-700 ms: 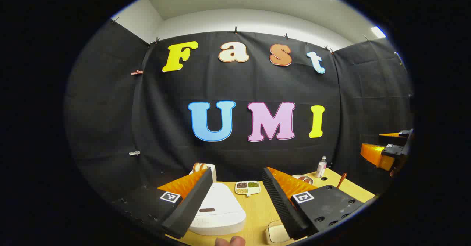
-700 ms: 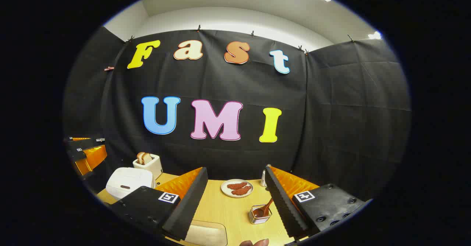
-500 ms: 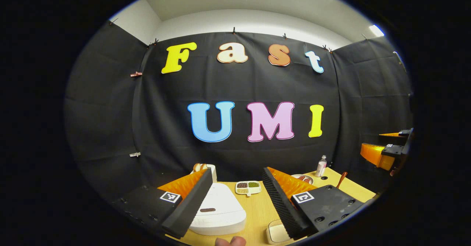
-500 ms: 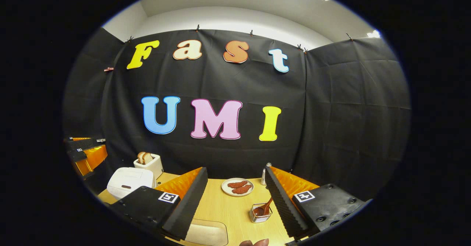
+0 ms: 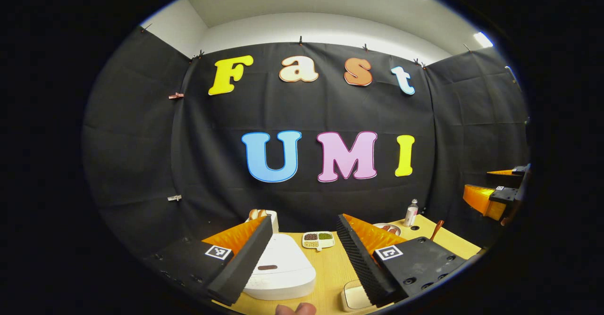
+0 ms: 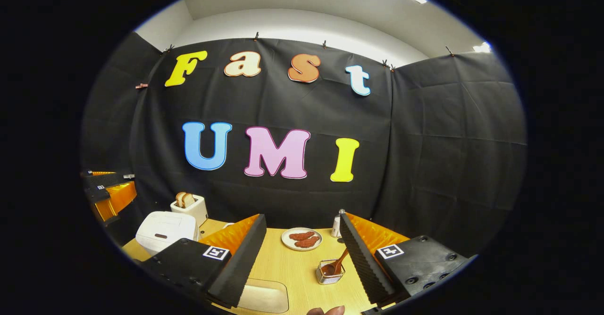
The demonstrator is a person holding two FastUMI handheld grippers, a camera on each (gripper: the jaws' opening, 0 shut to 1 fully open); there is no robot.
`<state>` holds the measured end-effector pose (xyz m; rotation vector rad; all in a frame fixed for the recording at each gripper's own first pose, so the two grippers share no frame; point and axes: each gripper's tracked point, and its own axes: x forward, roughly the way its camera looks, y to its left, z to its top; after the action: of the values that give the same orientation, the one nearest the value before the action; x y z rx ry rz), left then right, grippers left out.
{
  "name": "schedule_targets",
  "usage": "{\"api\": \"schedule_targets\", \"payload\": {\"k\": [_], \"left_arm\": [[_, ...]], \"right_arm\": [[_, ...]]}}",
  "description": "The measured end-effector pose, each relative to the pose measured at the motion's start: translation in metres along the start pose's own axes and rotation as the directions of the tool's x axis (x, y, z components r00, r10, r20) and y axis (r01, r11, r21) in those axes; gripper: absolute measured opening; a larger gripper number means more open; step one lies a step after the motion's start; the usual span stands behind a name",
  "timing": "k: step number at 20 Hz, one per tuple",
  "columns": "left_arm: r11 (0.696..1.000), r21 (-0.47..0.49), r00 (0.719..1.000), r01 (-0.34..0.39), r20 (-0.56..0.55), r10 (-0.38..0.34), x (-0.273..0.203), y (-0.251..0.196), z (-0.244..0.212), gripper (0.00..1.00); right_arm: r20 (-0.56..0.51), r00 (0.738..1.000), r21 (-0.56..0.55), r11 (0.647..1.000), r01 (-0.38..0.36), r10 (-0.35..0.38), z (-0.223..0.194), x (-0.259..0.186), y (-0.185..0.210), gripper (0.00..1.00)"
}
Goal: Close the left gripper, press the button to open the rice cooker; take a wooden spoon from the chopstick holder with the right hand, scoop a spoonful of rice and pour it into the rice cooker, then put the wooden spoon back into the chopstick holder.
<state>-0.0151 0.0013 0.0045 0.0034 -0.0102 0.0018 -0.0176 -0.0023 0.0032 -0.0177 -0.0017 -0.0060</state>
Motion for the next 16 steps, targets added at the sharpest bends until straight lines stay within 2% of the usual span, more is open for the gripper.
{"api": "schedule_targets", "payload": {"k": [2,4,7,8,9,10,11,14,15,16], "left_arm": [[1.000,-0.003,1.000,0.009,0.002,-0.009,-0.002,-0.001,0.001,0.95],[0.999,0.009,0.999,0.047,-0.006,-0.047,-0.004,-0.009,-0.002,0.95],[0.997,0.030,0.997,0.075,-0.014,-0.074,-0.006,-0.009,-0.002,0.59],[0.994,0.030,0.995,0.102,-0.027,-0.101,-0.007,-0.017,-0.005,0.52],[0.996,0.035,0.996,0.080,-0.034,-0.079,-0.007,-0.010,-0.008,0.34],[0.997,0.034,0.997,0.067,-0.033,-0.066,-0.005,-0.005,-0.011,0.22],[0.996,0.024,0.996,0.086,-0.032,-0.086,-0.006,-0.003,-0.010,0.07],[0.996,0.000,0.993,0.084,-0.081,-0.084,0.005,0.016,-0.029,0.10],[0.996,-0.016,0.990,0.090,-0.110,-0.092,0.012,0.023,-0.039,0.07],[0.995,-0.042,0.986,0.093,-0.138,-0.098,0.020,0.031,-0.049,0.10]], "right_arm": [[0.006,1.000,0.002,1.000,0.003,-0.003,0.001,-0.002,-0.002,0.97],[0.005,1.000,0.005,1.000,0.002,-0.002,0.001,-0.003,-0.002,0.97],[0.007,1.000,0.011,1.000,0.011,-0.011,0.001,-0.005,-0.005,0.97],[0.010,1.000,0.012,1.000,0.012,-0.012,0.002,-0.006,-0.005,0.97],[0.011,1.000,0.010,1.000,0.013,-0.013,0.002,-0.006,-0.005,0.97],[0.012,1.000,0.006,1.000,0.013,-0.013,0.002,-0.006,-0.005,0.97],[0.011,1.000,0.002,1.000,0.012,-0.012,0.001,-0.006,-0.004,0.97],[0.009,1.000,-0.003,1.000,0.010,-0.010,0.000,-0.005,-0.006,0.97],[0.010,1.000,-0.004,1.000,0.013,-0.013,0.000,-0.006,-0.007,0.97],[0.009,1.000,-0.006,1.000,0.016,-0.016,-0.001,-0.007,-0.009,0.97]]}}
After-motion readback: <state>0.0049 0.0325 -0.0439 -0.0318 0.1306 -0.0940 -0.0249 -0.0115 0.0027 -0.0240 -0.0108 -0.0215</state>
